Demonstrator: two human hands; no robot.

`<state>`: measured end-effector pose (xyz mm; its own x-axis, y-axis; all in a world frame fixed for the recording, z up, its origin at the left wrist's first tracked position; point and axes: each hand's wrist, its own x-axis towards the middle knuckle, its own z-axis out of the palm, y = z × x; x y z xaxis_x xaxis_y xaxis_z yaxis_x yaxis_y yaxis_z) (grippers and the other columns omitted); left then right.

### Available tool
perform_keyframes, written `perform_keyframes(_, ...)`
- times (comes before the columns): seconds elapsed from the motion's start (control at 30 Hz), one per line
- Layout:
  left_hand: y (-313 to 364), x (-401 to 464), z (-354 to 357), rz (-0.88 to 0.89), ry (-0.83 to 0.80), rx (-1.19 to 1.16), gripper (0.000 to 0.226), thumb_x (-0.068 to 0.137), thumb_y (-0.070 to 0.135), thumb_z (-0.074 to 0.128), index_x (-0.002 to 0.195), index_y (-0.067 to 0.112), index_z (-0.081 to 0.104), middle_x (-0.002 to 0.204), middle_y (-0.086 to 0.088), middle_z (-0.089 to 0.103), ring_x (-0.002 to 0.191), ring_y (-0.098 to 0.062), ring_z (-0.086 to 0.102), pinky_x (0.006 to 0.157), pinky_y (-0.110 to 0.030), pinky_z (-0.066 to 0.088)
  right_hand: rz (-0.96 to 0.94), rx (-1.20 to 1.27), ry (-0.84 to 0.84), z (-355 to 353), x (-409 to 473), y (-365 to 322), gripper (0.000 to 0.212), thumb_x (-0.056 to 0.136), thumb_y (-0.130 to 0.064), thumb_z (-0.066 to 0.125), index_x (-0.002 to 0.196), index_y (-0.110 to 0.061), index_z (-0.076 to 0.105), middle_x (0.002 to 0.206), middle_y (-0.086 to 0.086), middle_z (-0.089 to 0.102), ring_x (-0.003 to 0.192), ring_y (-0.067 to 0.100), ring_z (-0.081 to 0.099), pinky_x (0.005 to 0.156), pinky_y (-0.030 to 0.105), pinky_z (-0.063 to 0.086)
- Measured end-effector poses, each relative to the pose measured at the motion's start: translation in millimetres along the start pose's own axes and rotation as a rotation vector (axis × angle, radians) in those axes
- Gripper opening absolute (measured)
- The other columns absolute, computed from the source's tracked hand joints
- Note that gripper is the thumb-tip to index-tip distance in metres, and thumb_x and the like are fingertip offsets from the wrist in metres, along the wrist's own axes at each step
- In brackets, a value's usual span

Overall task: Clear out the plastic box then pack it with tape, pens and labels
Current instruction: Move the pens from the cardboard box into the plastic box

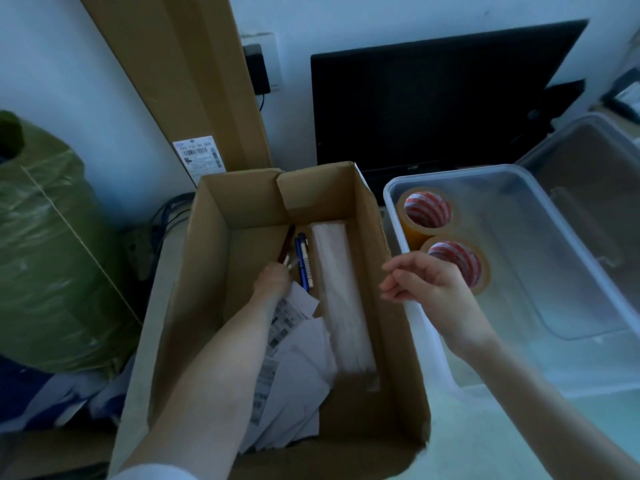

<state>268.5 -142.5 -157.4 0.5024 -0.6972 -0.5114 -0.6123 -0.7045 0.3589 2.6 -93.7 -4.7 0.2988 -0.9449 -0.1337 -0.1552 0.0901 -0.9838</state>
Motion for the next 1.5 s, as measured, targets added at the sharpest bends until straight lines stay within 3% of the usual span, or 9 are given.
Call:
perform_keyframes(0.2, -9, -11, -18, 0.077, 0.137, -0.033, 0.022, 0.098, 0.022, 0.043, 0.117, 0.011, 0.048, 0.104, -0.011, 0.061, 0.092, -0.026, 0.061, 0.082, -0.039, 0.052, -0.014, 0.005, -0.028, 2, 2, -1, 0.024, 0.093, 0.004, 0.049, 0.089, -0.011, 0.067, 0.073, 0.006, 0.071, 0.07, 0.022, 0.069, 0.075, 0.039, 0.056)
perform_keyframes(0.43, -6, -76, -70, 0.472, 0.244, -0.05, 0.015, 0.1, 0.031, 0.041, 0.1, 0.017, 0.044, 0.082, -0.001, 0.059, 0.063, -0.013, 0.058, 0.057, -0.034, 0.053, -0.042, 0.093, -0.054, -3, 8, -5, 0.022, 0.093, 0.003, 0.048, 0.092, -0.01, 0.066, 0.073, 0.005, 0.071, 0.071, 0.021, 0.068, 0.076, 0.037, 0.054)
perform_keyframes(0.63, 19, -183, -79, 0.63, -0.187, -0.431, 0.018, 0.099, 0.034, 0.044, 0.113, 0.025, 0.051, 0.065, 0.007, 0.047, 0.053, -0.004, 0.046, 0.05, -0.019, 0.038, 0.015, 0.286, -0.096, -17, 10, -10, 0.014, 0.089, -0.007, 0.061, 0.099, -0.017, 0.065, 0.089, 0.005, 0.068, 0.078, 0.016, 0.064, 0.077, 0.032, 0.051)
perform_keyframes(0.8, 41, -231, -45, 0.619, -0.402, -0.501, 0.02, 0.098, 0.034, 0.046, 0.113, 0.021, 0.049, 0.062, 0.007, 0.04, 0.049, -0.004, 0.037, 0.047, -0.016, 0.033, 0.0, 0.19, -0.249, -24, -2, -10, 0.016, 0.091, -0.016, 0.061, 0.105, -0.009, 0.063, 0.061, -0.006, 0.051, 0.052, 0.009, 0.04, 0.045, 0.018, 0.031)
perform_keyframes(0.97, 73, -263, -14, 0.608, -0.436, -0.592, 0.017, 0.098, 0.031, 0.046, 0.086, 0.019, 0.048, 0.056, 0.009, 0.046, 0.047, -0.005, 0.038, 0.048, -0.018, 0.034, -0.001, 0.298, -0.26, -48, -16, -4, 0.02, 0.095, -0.015, 0.054, 0.076, -0.011, 0.051, 0.05, -0.004, 0.036, 0.04, 0.01, 0.028, 0.038, 0.018, 0.022)
perform_keyframes(1.13, 87, -274, 4, 0.56, -0.452, -0.669, 0.026, 0.097, 0.032, 0.048, 0.102, 0.007, 0.056, 0.062, 0.005, 0.044, 0.045, -0.005, 0.035, 0.042, -0.015, 0.029, -0.064, 0.379, -0.089, -85, -13, -2, 0.015, 0.098, -0.012, 0.049, 0.085, -0.005, 0.05, 0.056, 0.007, 0.034, 0.039, 0.01, 0.026, 0.035, 0.02, 0.018)
perform_keyframes(1.23, 93, -273, 10, 0.494, -0.385, -0.678, 0.029, 0.098, 0.034, 0.044, 0.101, 0.007, 0.056, 0.061, 0.005, 0.042, 0.045, -0.004, 0.034, 0.042, -0.014, 0.029, -0.05, 0.398, 0.058, -122, 7, -4, 0.023, 0.098, -0.02, 0.049, 0.076, -0.013, 0.047, 0.053, 0.0, 0.04, 0.039, 0.01, 0.032, 0.036, 0.02, 0.022)
perform_keyframes(1.37, 103, -261, 11, 0.329, -0.403, -0.933, 0.027, 0.101, 0.029, 0.036, 0.094, 0.007, 0.049, 0.06, 0.002, 0.042, 0.044, -0.005, 0.034, 0.039, -0.015, 0.028, 0.043, 0.065, 0.207, -165, 52, 0, 0.025, 0.097, -0.034, 0.049, 0.077, -0.02, 0.053, 0.064, 0.001, 0.046, 0.056, 0.018, 0.048, 0.054, 0.029, 0.041)
perform_keyframes(1.5, 115, -250, 10, 0.235, -0.395, -1.126, 0.031, 0.102, 0.028, 0.034, 0.085, 0.007, 0.05, 0.061, 0.0, 0.045, 0.046, -0.007, 0.039, 0.04, -0.016, 0.032, 0.168, -0.45, 0.065, -175, 93, 25, 0.026, 0.1, -0.03, 0.045, 0.091, -0.008, 0.056, 0.067, 0.004, 0.047, 0.055, 0.017, 0.046, 0.049, 0.026, 0.038)
